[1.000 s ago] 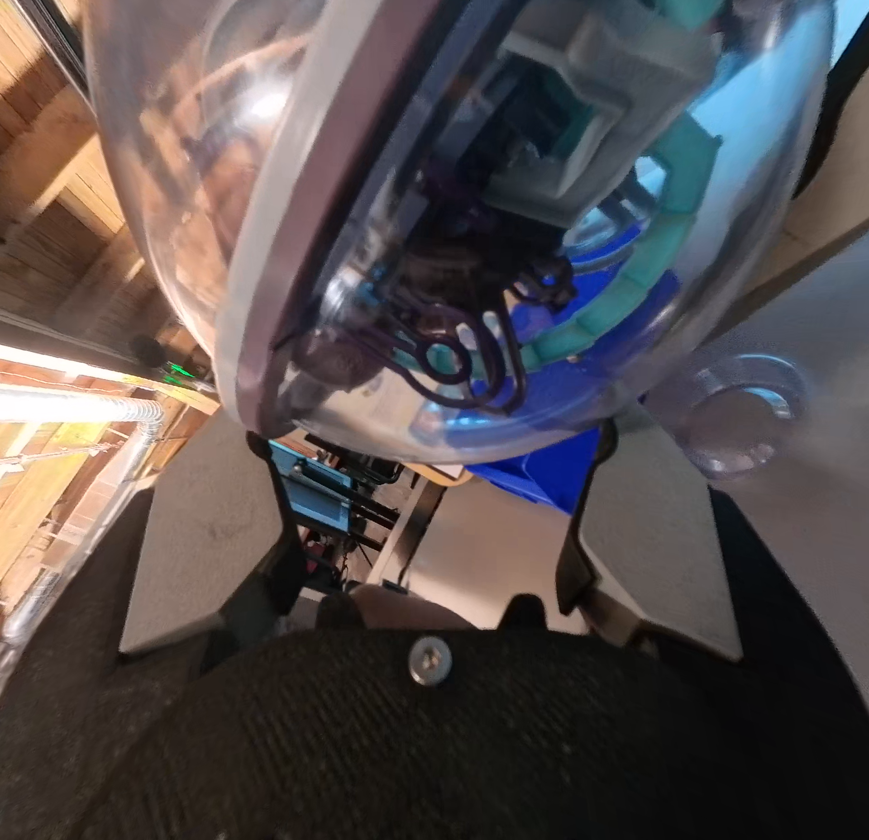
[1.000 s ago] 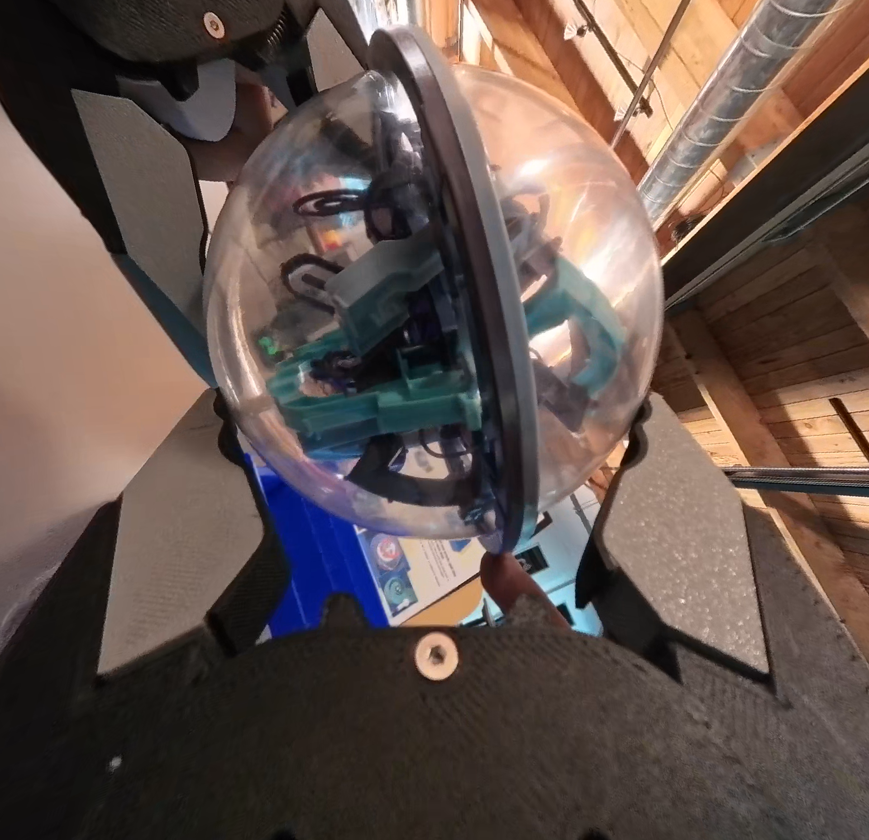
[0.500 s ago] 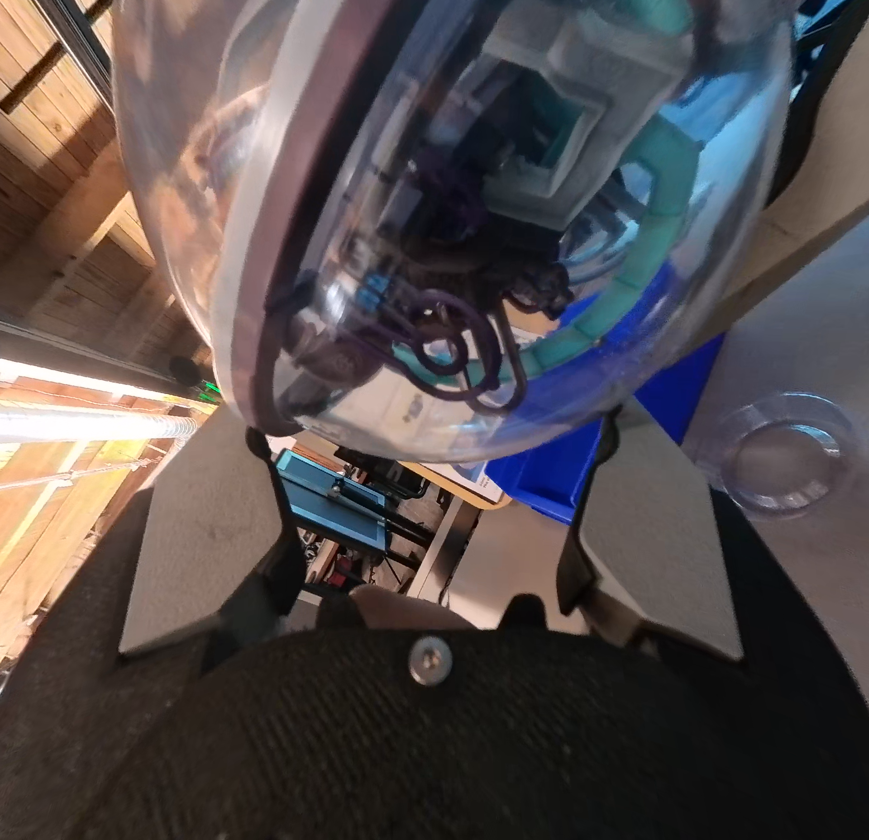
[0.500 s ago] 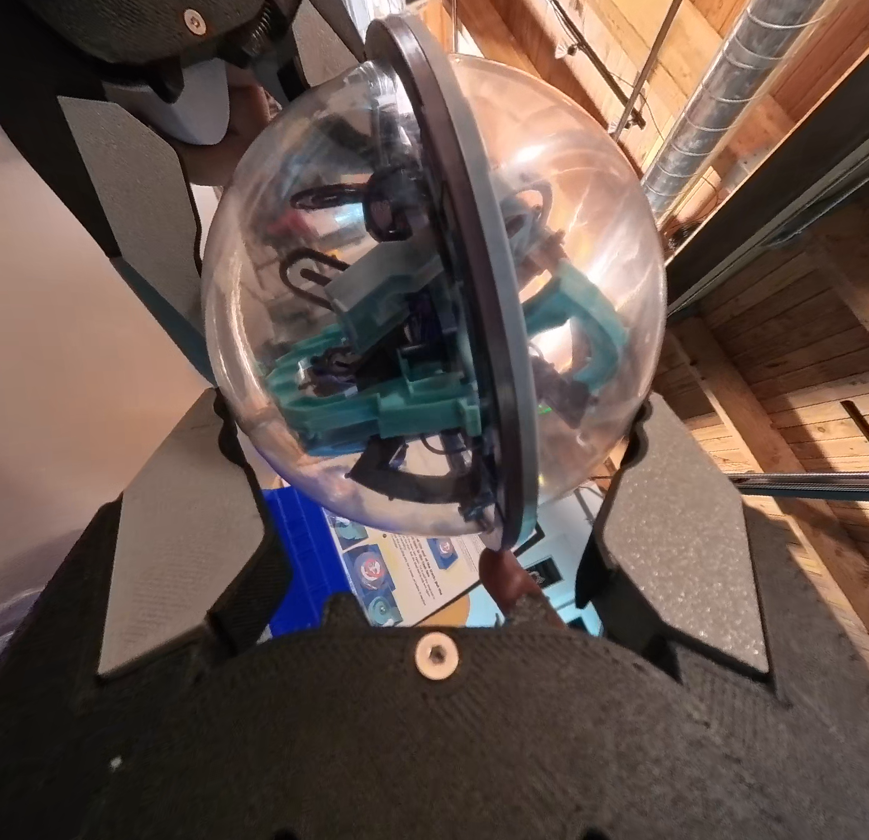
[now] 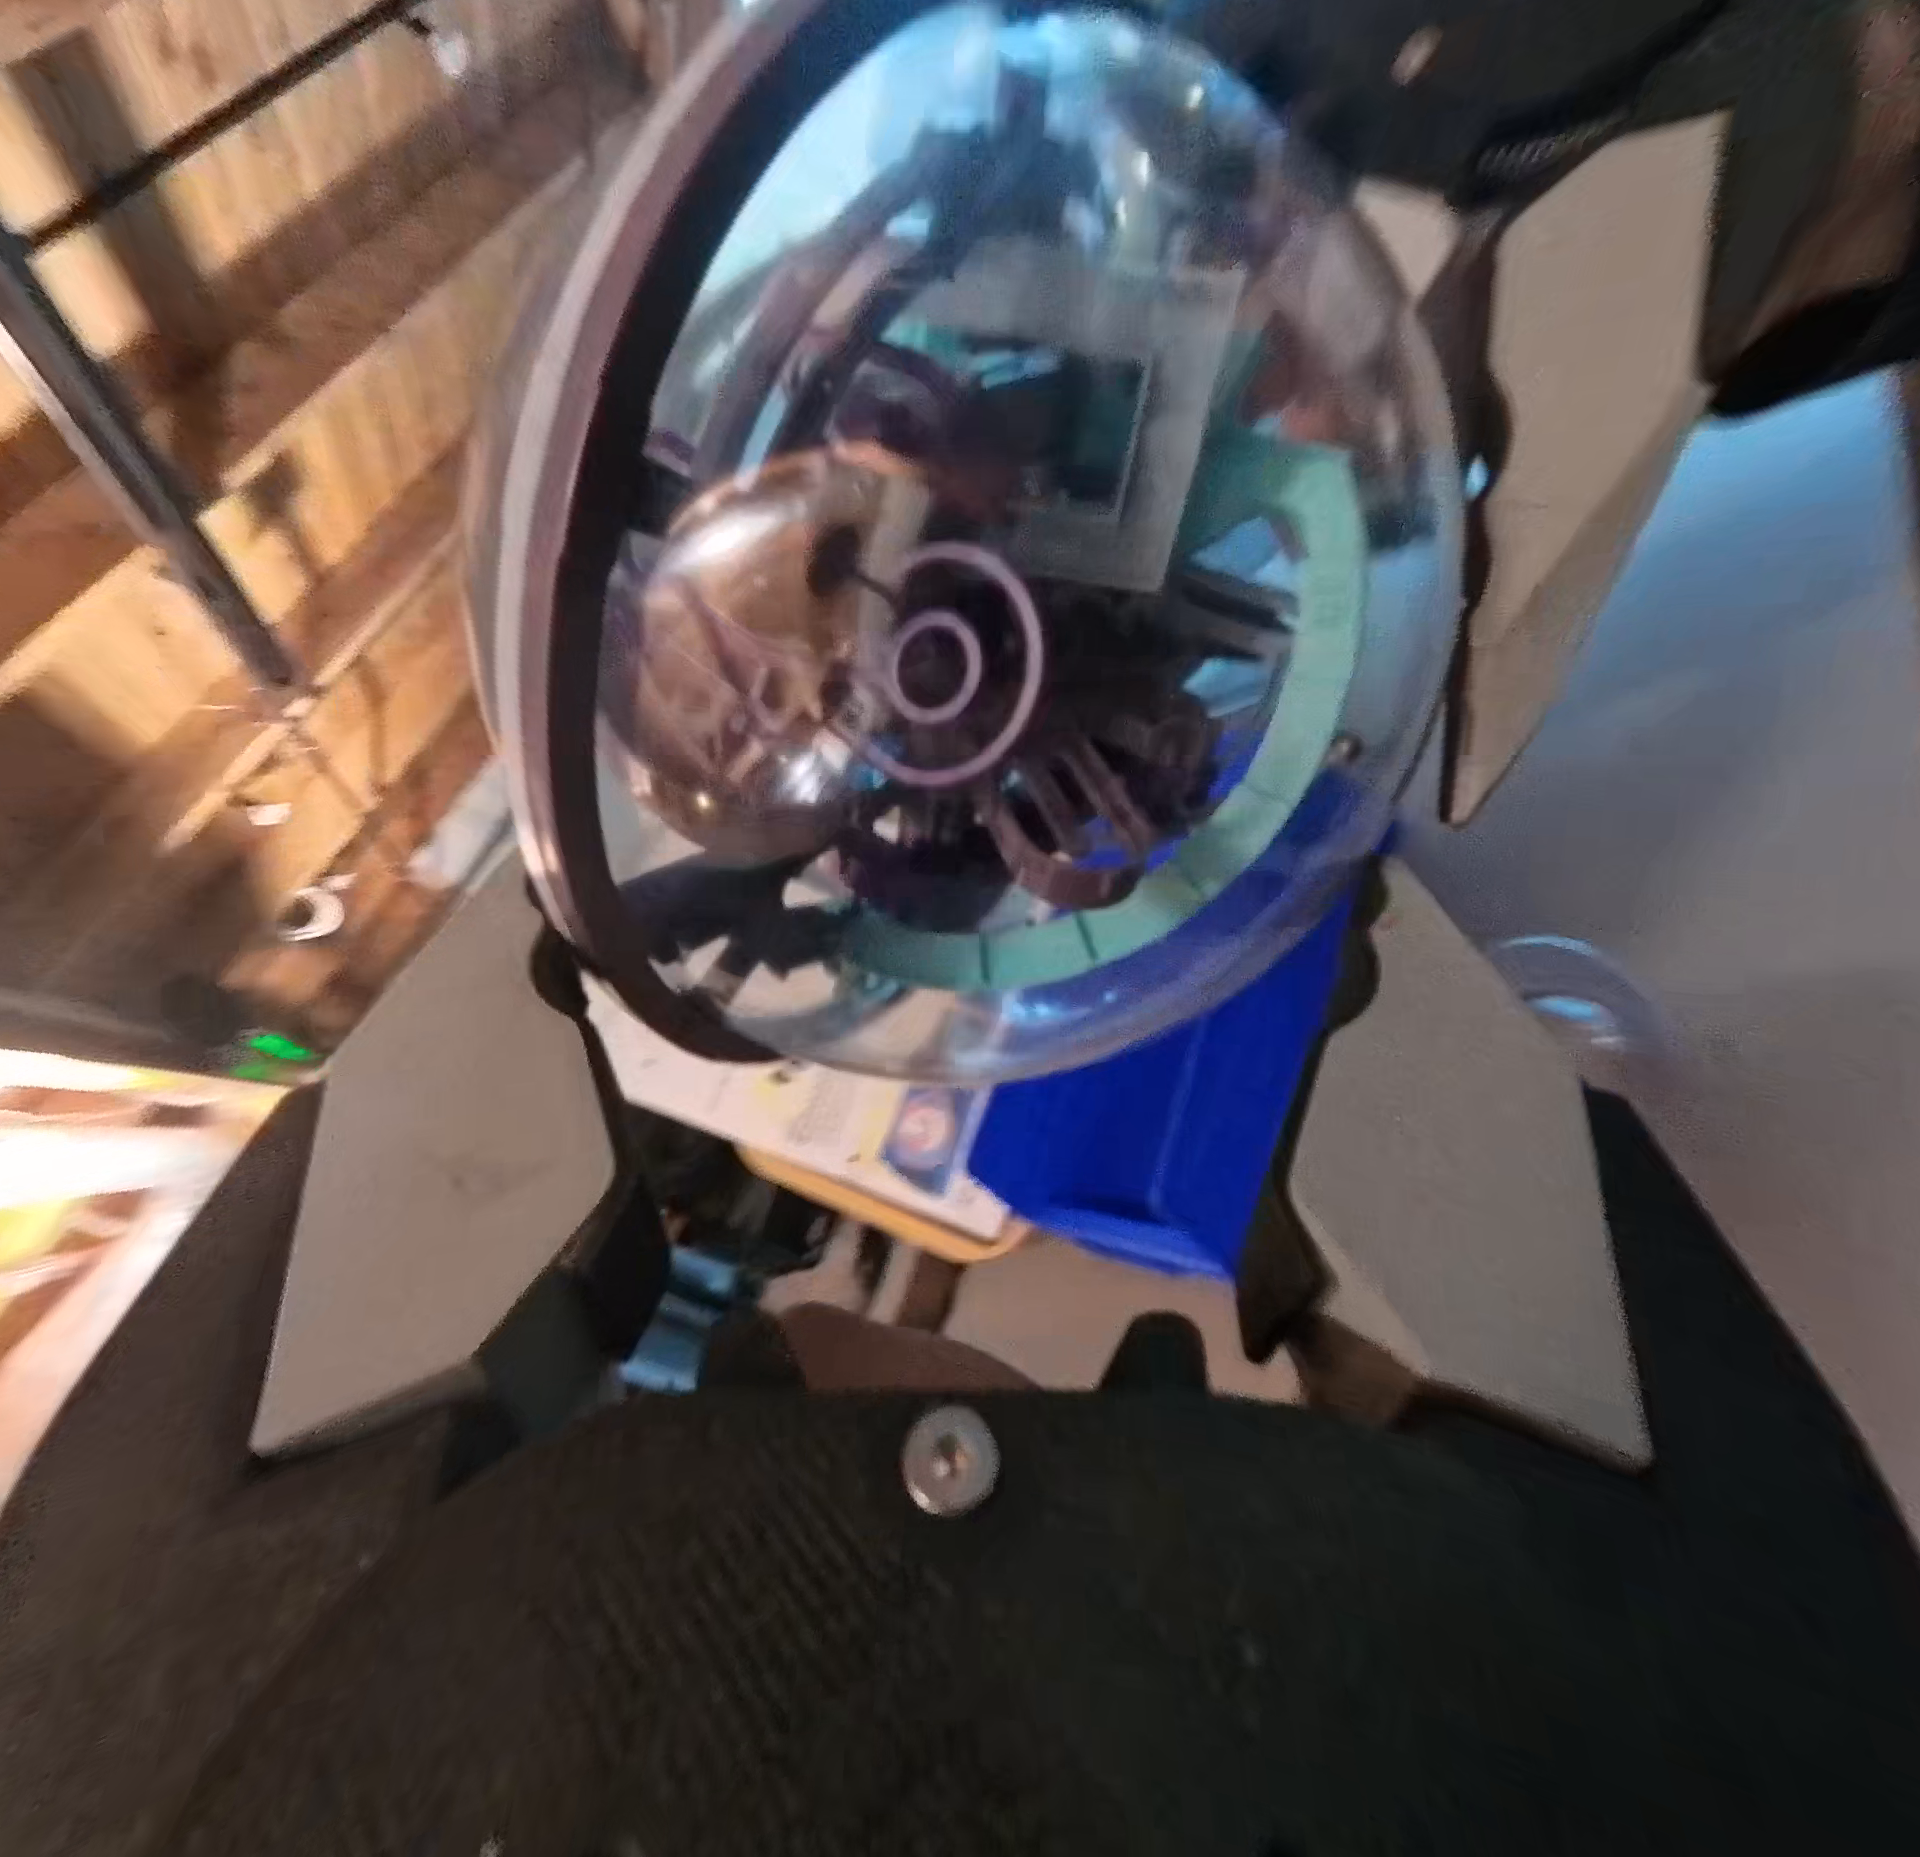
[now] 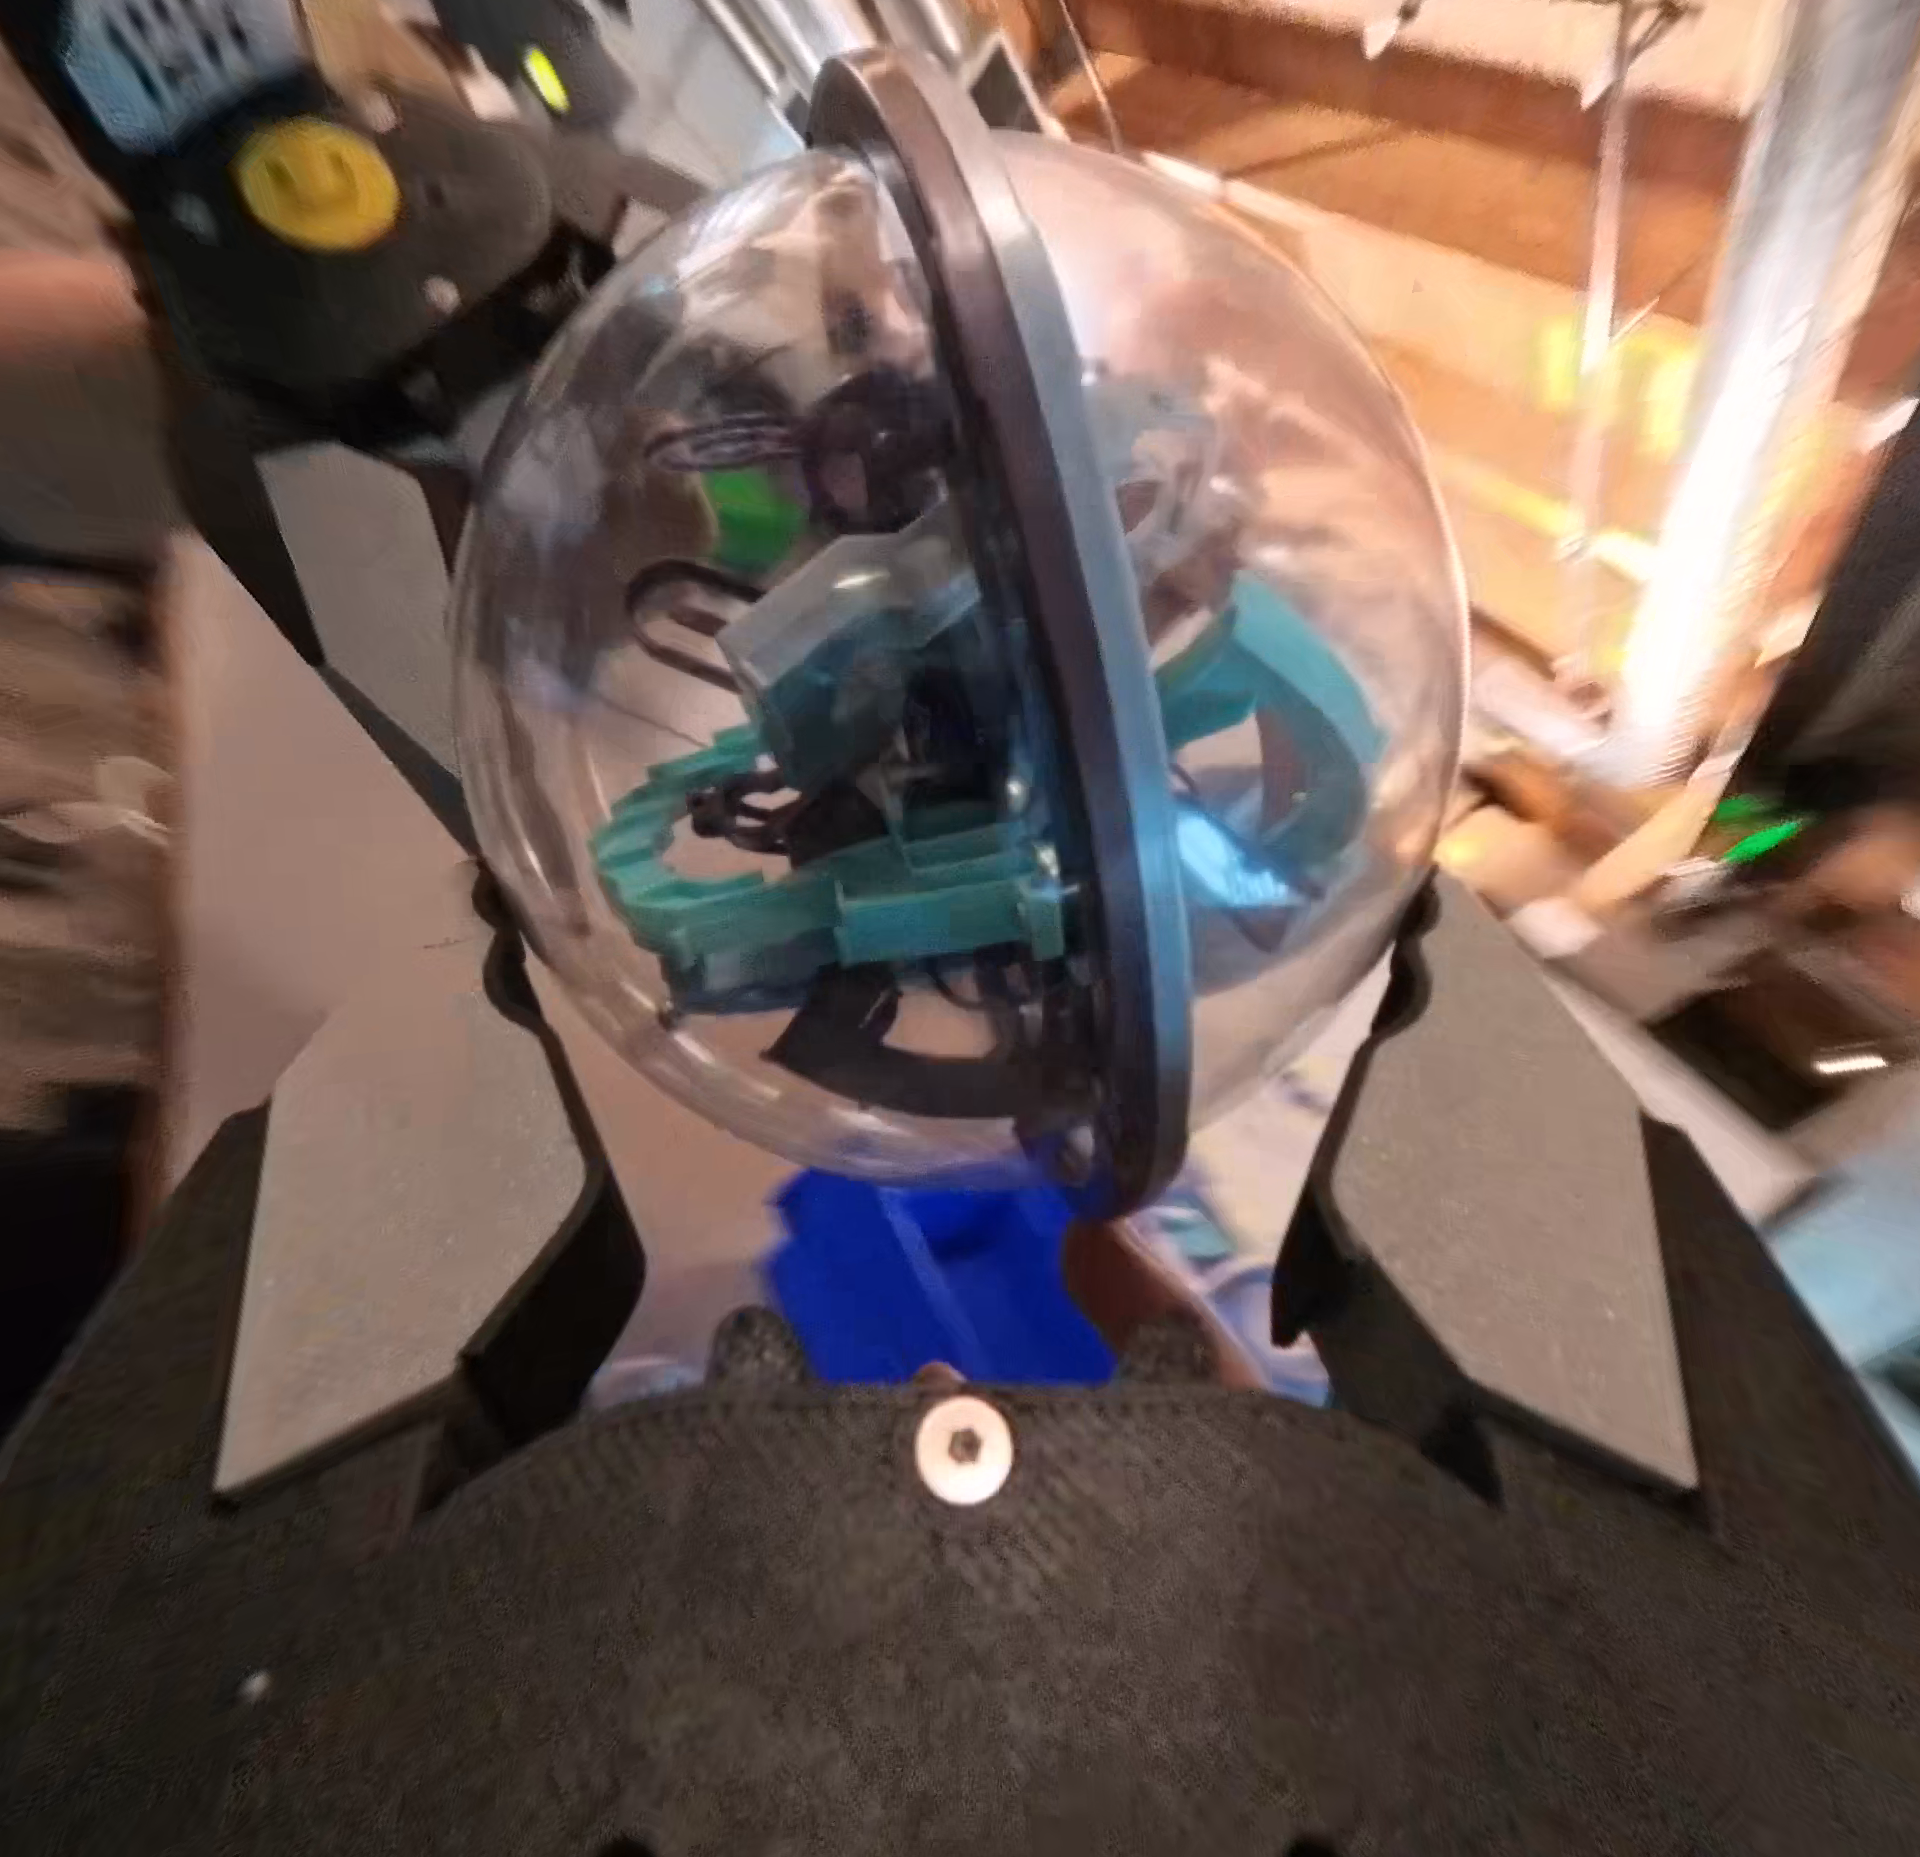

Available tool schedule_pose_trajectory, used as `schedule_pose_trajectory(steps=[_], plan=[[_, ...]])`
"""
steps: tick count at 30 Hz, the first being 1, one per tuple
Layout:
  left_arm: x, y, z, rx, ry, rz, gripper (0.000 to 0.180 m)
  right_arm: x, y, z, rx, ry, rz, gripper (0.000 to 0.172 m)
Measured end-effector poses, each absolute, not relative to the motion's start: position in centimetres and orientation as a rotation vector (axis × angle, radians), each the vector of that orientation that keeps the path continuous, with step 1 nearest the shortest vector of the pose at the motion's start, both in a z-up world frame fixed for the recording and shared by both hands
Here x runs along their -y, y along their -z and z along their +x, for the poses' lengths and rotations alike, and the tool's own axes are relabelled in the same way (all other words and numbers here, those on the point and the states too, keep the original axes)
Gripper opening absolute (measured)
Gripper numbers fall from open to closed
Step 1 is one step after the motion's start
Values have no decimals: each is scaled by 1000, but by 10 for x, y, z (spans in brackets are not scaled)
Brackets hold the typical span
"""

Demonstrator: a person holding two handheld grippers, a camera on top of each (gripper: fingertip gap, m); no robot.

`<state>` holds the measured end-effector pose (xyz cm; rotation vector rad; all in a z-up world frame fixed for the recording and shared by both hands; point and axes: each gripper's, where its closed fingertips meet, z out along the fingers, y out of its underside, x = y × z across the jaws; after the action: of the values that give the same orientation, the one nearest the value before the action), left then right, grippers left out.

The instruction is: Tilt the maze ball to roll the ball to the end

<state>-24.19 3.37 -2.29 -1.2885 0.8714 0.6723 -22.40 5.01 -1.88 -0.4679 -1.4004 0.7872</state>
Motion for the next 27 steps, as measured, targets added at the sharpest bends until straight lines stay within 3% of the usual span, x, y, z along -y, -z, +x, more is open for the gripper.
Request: schedule_pose_trajectory(steps=[11, 20, 27], plan=[[-84, 132, -262, -775, -212, -1864, 148, -93, 146, -255, 1509, -1506, -1140, 157], [-116, 181, -281, -538, 209, -2134, 147, -118, 196, -271, 1531, -1771, -1617, 157], [-123, 181, -281, -463, 336, -2065, 148, -119, 201, -268, 1578, -1821, -1763, 158]])
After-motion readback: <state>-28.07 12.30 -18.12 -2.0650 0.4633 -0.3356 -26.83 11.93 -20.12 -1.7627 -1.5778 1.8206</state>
